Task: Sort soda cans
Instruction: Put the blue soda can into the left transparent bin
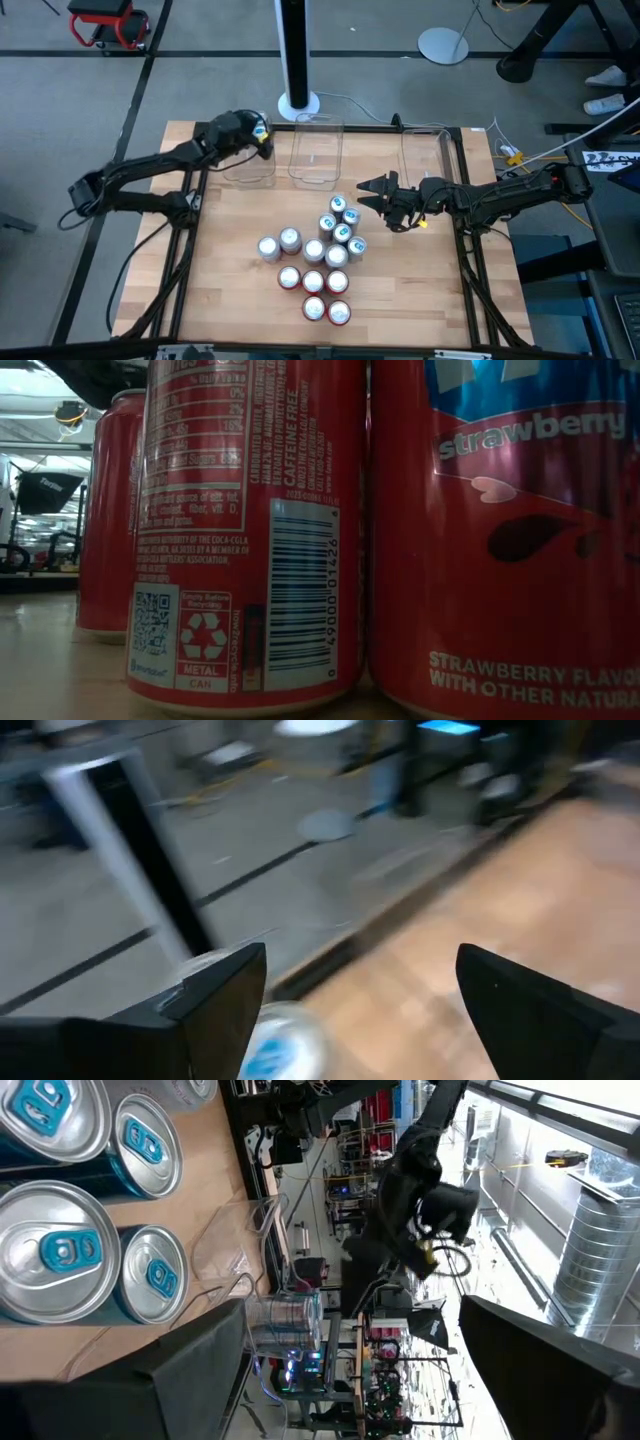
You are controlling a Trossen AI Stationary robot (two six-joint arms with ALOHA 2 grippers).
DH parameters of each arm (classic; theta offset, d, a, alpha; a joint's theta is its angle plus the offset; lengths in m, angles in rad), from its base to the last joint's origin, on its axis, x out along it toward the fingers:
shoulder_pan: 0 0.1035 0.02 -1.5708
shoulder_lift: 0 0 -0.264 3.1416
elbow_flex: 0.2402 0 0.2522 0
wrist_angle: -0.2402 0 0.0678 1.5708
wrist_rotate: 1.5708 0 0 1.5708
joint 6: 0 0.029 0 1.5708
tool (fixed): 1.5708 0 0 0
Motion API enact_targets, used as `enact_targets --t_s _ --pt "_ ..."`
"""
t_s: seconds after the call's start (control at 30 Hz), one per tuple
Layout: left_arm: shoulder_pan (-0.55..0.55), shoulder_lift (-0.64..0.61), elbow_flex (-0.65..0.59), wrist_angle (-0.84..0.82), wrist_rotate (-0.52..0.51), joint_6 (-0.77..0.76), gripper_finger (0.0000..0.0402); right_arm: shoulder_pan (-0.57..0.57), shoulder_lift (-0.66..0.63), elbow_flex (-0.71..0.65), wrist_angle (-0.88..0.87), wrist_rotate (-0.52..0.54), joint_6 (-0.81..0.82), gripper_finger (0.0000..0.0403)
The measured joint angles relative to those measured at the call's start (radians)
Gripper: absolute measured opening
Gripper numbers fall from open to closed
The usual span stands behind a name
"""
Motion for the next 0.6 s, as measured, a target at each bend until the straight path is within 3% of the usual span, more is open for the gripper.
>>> enact_targets --t_s 0.27,0.6 --pt "-0.142 -0.027 0.001 0.054 0.29 0.0 0.0315 0.0 0.0 0.0 0.0 0.0 0.0 0.0366" --pt "-0.347 0.021 0.001 0.12 0.312 0.046 0.0315 0.0 0.0 0.0 0.0 0.0 0.0 0.0366"
